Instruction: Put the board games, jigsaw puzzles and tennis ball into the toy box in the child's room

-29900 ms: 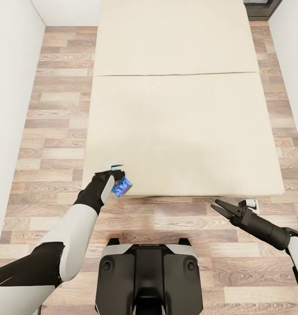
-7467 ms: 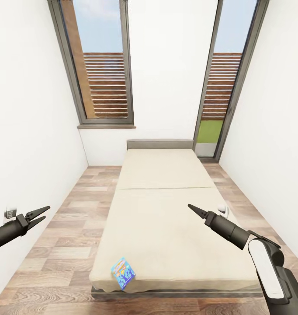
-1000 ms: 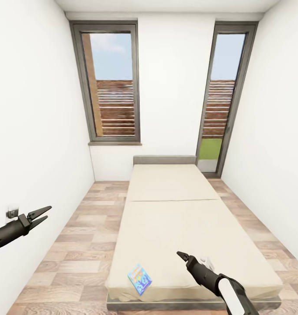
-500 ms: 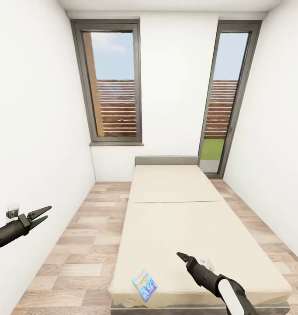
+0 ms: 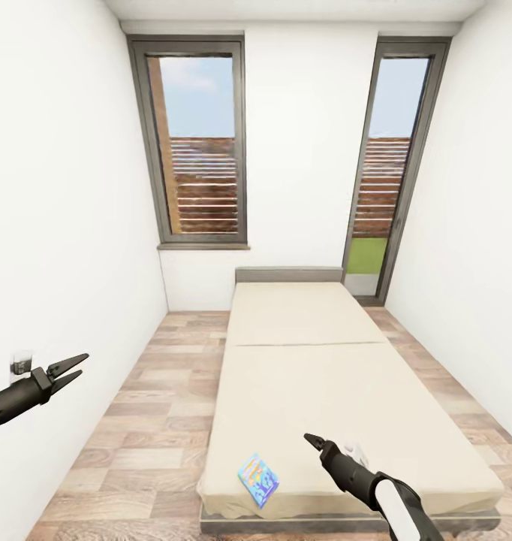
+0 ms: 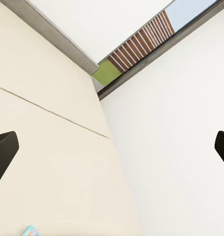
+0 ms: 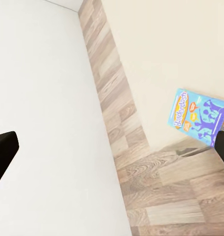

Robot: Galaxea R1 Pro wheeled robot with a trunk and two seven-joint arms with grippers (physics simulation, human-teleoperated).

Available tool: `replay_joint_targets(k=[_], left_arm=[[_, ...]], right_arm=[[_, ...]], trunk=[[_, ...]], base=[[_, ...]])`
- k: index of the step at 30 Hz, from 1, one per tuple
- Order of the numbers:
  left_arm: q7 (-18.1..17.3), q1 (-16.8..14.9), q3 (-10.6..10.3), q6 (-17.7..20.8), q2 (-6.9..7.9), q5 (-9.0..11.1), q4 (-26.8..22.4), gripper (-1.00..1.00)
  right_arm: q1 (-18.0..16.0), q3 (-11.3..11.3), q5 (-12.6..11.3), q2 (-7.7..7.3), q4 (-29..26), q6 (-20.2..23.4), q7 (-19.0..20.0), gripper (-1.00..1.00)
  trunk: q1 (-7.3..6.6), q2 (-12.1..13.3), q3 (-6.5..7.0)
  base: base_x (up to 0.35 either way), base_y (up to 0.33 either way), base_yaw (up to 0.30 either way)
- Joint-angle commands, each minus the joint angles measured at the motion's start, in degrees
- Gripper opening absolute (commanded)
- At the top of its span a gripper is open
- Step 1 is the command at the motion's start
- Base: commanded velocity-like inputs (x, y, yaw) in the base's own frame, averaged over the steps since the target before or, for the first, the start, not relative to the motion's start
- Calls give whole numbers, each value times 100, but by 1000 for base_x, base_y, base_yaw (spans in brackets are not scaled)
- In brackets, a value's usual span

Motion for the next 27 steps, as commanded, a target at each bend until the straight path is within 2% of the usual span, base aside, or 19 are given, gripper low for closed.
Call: replay_joint_targets(k=[1,8,21,27], left_arm=[[-15,-3,6,59,1,7,3,100],[-15,-3,4,59,1,8,3,100],[-15,-3,8,59,0,8,3,100],[-20,-3,8,59,1,17,3,100]], right_arm=[[-2,-32,-14,8,0,46,11,100],[-2,-32,-14,7,4,41,11,100],[-2,-16,-7,12,41,27,1,100],[-2,-11,-6,16,306,-127,-11,100]], trunk=[[2,-5,-3],[2,-5,-3],[2,-5,-3],[2,-5,-3]], base=[[-78,59,0],[-148,110,0],[-7,34,0],[0,123,0]])
